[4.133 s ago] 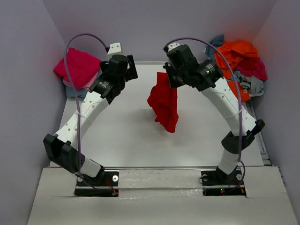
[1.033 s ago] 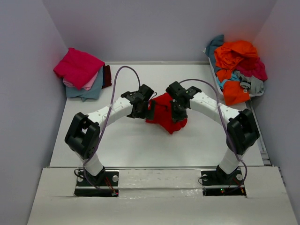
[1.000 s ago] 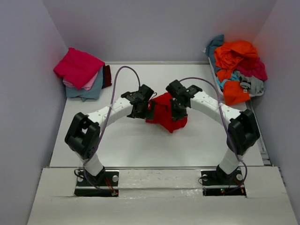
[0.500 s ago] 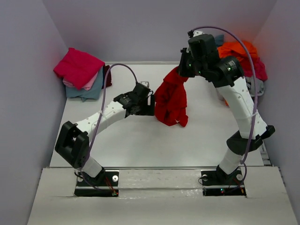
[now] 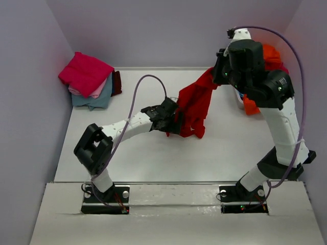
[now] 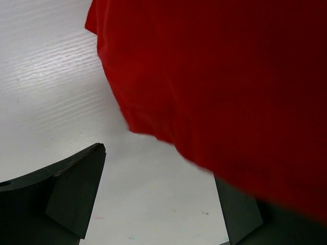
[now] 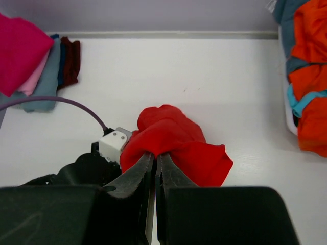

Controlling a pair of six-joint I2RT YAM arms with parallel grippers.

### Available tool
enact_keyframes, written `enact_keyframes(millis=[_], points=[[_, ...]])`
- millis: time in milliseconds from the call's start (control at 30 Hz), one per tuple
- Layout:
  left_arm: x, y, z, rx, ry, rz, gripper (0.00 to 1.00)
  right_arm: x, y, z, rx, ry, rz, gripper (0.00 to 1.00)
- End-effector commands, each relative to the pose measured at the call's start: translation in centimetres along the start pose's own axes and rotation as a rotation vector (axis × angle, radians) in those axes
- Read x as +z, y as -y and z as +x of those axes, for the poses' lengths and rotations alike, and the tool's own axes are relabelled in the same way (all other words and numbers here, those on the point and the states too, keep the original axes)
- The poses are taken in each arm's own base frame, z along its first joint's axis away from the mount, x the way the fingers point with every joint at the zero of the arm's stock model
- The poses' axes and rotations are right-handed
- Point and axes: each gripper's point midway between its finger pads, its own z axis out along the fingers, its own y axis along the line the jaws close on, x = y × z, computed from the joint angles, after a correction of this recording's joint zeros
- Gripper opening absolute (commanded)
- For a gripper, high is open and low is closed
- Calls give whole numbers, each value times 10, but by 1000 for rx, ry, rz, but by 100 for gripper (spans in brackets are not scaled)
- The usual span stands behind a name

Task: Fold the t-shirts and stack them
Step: Flatten the tshirt out

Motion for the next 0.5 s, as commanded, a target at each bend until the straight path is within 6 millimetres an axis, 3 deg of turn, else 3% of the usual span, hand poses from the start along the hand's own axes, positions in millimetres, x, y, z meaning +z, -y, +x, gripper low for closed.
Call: enact_keyframes(millis=[0, 200, 467], points=[[-4, 19, -27, 24, 56, 43, 94, -57, 38, -44, 62, 197, 79, 7], [12, 17, -38, 50, 60, -13, 95, -54, 42, -22, 75, 138, 92, 7], [35, 16, -47, 41, 68, -64, 95, -46, 39, -12, 59, 106, 94, 7]])
